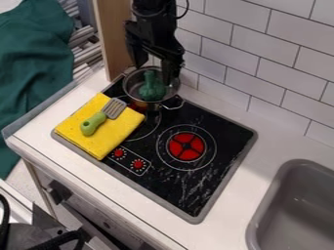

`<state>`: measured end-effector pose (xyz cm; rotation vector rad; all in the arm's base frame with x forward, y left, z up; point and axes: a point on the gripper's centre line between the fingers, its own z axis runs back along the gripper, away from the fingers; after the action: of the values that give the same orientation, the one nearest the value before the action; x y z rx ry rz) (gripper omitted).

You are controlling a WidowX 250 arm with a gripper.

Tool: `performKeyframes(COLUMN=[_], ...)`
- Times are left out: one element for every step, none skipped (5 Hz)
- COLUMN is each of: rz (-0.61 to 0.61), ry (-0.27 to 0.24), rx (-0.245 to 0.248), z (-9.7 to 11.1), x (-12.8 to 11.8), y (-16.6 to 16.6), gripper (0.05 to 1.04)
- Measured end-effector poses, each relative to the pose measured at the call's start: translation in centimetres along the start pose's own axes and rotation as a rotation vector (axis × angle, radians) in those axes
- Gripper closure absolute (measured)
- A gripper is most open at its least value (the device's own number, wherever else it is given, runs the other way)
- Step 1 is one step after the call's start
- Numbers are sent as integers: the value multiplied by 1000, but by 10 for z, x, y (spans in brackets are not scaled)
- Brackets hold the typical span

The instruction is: Moved the green spatula on the yellow cloth to the lift stove

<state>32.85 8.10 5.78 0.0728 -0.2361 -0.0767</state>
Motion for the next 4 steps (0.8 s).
performKeyframes(rz=[6,29,63,141], ry=[31,26,-19,-35], rx=[-9,16,2,32], z=[-9,-17,-6,12], x=[-7,-27,-35,-59], y=[-2,-2,-1,19], gripper=[75,75,75,75])
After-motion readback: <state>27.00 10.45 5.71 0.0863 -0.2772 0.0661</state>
